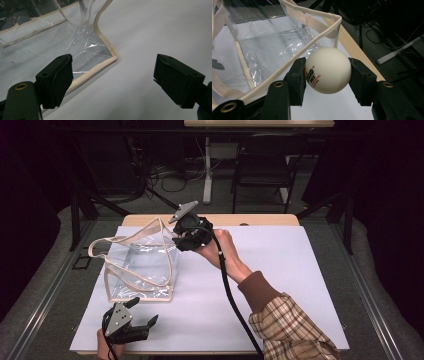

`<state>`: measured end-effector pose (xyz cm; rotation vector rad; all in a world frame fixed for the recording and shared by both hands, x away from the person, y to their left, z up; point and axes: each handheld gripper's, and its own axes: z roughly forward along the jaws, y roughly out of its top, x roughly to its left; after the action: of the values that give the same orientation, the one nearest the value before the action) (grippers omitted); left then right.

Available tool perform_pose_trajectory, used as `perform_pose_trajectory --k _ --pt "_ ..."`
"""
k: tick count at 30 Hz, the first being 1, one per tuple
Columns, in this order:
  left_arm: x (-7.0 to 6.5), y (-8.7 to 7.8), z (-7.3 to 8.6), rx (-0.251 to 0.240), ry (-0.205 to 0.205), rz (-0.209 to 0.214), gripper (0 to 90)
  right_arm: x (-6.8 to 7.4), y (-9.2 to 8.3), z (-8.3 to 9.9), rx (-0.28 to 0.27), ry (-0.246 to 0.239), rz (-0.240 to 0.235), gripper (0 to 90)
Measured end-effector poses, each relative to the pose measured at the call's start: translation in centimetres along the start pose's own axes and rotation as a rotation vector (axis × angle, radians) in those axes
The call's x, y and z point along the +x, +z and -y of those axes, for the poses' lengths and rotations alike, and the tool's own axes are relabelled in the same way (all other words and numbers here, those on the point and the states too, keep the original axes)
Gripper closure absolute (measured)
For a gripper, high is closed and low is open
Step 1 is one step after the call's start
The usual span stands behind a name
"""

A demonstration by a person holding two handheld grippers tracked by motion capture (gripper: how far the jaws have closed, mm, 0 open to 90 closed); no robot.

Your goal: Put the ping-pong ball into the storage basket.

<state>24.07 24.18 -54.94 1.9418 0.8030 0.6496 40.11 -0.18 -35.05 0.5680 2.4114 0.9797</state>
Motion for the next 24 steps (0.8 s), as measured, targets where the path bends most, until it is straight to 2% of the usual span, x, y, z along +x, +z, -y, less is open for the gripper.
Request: perform_pose_trajectory --k 24 --pt "0.0 0.0 0.0 0.0 0.004 0.0 16.2 1.3 1.0 -1.6 -0.005 -0.029 -0.03 50.8"
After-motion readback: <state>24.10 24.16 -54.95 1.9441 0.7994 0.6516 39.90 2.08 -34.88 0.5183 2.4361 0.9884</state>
